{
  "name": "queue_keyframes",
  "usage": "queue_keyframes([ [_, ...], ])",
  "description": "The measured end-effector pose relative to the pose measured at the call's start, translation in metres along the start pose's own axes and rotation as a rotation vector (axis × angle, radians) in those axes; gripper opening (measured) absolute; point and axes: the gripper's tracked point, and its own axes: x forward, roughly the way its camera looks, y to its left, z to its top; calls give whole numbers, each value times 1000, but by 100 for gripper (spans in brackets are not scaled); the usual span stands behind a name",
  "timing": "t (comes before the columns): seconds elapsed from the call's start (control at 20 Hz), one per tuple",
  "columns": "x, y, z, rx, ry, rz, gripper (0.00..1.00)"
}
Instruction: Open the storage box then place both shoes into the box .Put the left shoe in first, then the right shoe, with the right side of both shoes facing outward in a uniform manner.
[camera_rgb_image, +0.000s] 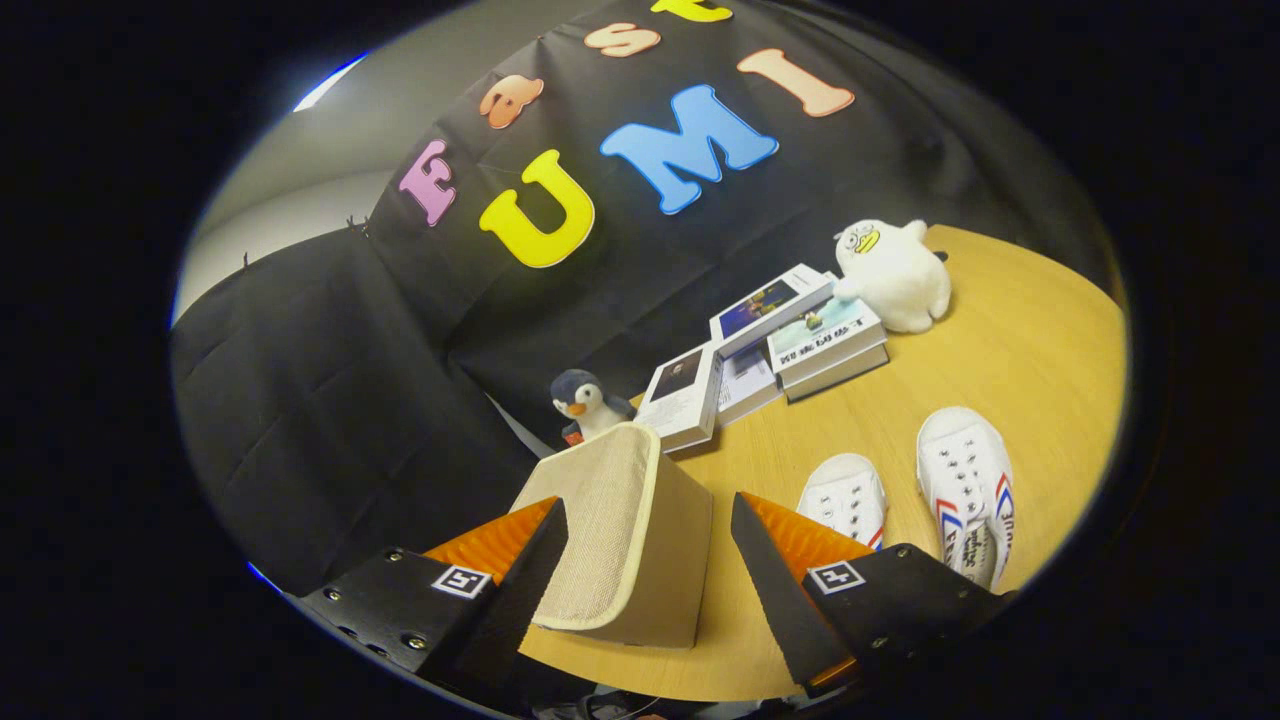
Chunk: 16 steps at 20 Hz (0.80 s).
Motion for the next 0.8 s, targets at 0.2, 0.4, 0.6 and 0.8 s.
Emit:
queue_keyframes([
  [0.2, 11, 0, -27, 86, 90, 17, 99],
  [0.4, 18, 3, -45, 147, 156, 42, 99],
  [0.6, 27, 10, -60, 248, 212, 81, 95],
  [0.8, 30, 15, -75, 318, 275, 103, 83],
])
